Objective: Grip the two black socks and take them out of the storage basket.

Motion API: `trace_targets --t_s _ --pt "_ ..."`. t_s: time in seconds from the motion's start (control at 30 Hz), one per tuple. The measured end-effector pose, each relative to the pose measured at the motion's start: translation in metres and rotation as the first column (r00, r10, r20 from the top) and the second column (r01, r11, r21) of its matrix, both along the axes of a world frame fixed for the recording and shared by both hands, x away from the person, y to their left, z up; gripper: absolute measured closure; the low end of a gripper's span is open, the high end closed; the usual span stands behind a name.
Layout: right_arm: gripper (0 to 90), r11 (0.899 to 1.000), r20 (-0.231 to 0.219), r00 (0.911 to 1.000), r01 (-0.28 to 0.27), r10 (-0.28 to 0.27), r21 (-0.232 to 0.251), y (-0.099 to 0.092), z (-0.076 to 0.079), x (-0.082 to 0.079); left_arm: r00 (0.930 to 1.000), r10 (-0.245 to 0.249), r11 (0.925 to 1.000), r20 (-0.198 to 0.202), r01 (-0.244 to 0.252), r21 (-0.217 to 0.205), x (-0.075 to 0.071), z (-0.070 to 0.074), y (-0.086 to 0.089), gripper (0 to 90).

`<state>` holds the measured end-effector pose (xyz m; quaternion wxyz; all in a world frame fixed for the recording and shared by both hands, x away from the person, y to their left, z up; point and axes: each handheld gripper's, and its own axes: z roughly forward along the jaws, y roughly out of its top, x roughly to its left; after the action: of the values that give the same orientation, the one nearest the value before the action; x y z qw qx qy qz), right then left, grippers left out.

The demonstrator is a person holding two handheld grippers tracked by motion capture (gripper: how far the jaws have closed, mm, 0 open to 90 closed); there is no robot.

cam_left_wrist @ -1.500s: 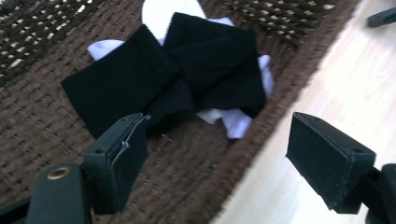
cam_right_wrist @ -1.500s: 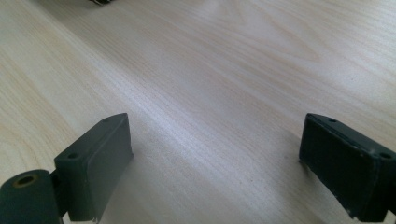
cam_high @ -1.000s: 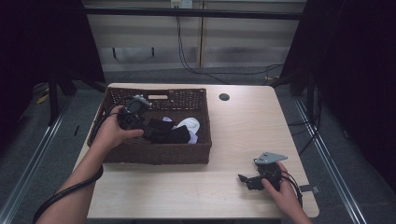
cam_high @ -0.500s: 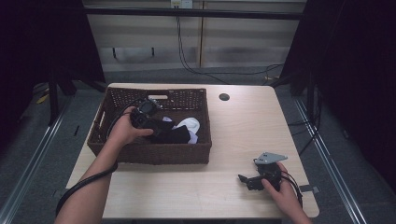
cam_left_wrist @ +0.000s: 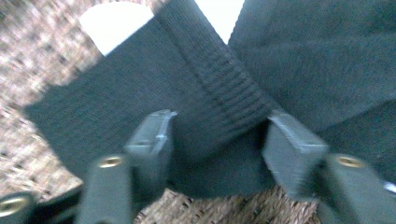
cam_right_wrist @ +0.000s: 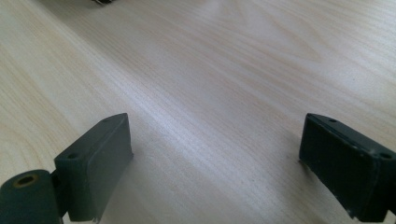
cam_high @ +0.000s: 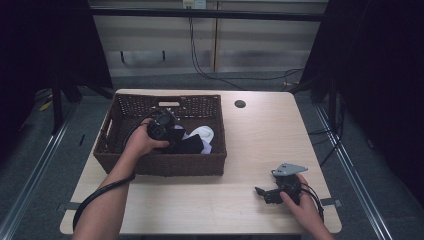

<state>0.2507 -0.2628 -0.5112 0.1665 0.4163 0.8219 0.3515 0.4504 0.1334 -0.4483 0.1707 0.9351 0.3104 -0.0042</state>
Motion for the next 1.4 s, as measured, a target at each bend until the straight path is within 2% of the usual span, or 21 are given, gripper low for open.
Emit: trace_targets --t_s 0.1,0.13,0.17,0.23,0.3,0.47,0.5,0.67,0.8,0.83,1.0,1.13,1.37,1.4 --pt "8.6 1.0 -0.001 1.0 0.0 0.0 0.0 0.0 0.0 0.0 1.0 -0.005 0.9999 0.006 0.005 0.015 -0.001 -0.002 -0.001 67.1" --pt "8.6 1.0 0.0 1.0 0.0 0.0 0.0 0.0 0.0 0.0 1.0 -0.001 0.9991 -0.002 0.001 0.042 0.0 0.002 -0.002 76.4" --pt "8.6 1.0 0.0 1.0 0.0 0.0 0.0 0.0 0.0 0.0 0.9999 0.013 0.9989 -0.003 -0.013 0.045 -0.001 0.004 -0.002 79.8" --pt "8.6 1.0 0.0 1.0 0.0 0.0 0.0 0.0 0.0 0.0 1.0 0.003 0.9984 0.008 -0.003 0.057 -0.002 0.01 0.0 83.5" --pt "8.6 1.0 0.0 1.0 0.0 0.0 0.0 0.0 0.0 0.0 0.9999 -0.003 0.9978 0.016 0.002 0.066 -0.002 0.017 0.001 84.1" --pt "8.6 1.0 0.0 1.0 0.0 0.0 0.0 0.0 0.0 0.0 0.9993 -0.002 0.9985 0.038 0.0 0.055 -0.004 0.031 0.005 84.5" --pt "8.6 1.0 0.0 1.0 0.0 0.0 0.0 0.0 0.0 0.0 0.9995 -0.002 0.9988 0.033 0.001 0.048 -0.005 0.038 0.007 84.5" --pt "8.6 1.0 0.0 1.0 0.0 0.0 0.0 0.0 0.0 0.0 0.9996 -0.007 0.999 0.026 0.006 0.044 -0.006 0.052 0.011 84.7" --pt "8.6 1.0 0.001 1.0 0.0 0.0 0.001 0.0 0.0 0.0 0.9997 -0.015 0.9984 0.021 0.014 0.055 -0.008 0.06 0.011 84.8" --pt "8.6 1.0 0.001 1.0 0.0 0.0 0.0 0.0 0.0 0.0 0.9996 -0.02 0.9985 0.019 0.019 0.05 -0.008 0.067 0.011 84.8" --pt "8.6 1.0 0.002 1.0 -0.001 0.001 0.0 0.0 0.0 0.0 0.9994 -0.031 0.9978 0.019 0.03 0.059 -0.011 0.081 0.01 84.8" --pt "8.6 1.0 0.002 1.0 -0.002 0.002 0.0 0.0 0.0 0.0 0.9994 -0.032 0.9985 0.012 0.031 0.045 -0.015 0.096 0.011 84.8" --pt "8.6 1.0 0.0 1.0 -0.002 0.002 -0.002 0.0 0.0 0.0 0.9987 -0.05 0.9965 -0.006 0.05 0.066 -0.02 0.12 0.014 84.7" --pt "8.6 1.0 0.0 1.0 -0.001 0.001 -0.002 0.0 0.0 0.0 0.9987 -0.05 0.9965 -0.006 0.05 0.066 -0.02 0.12 0.014 84.7"
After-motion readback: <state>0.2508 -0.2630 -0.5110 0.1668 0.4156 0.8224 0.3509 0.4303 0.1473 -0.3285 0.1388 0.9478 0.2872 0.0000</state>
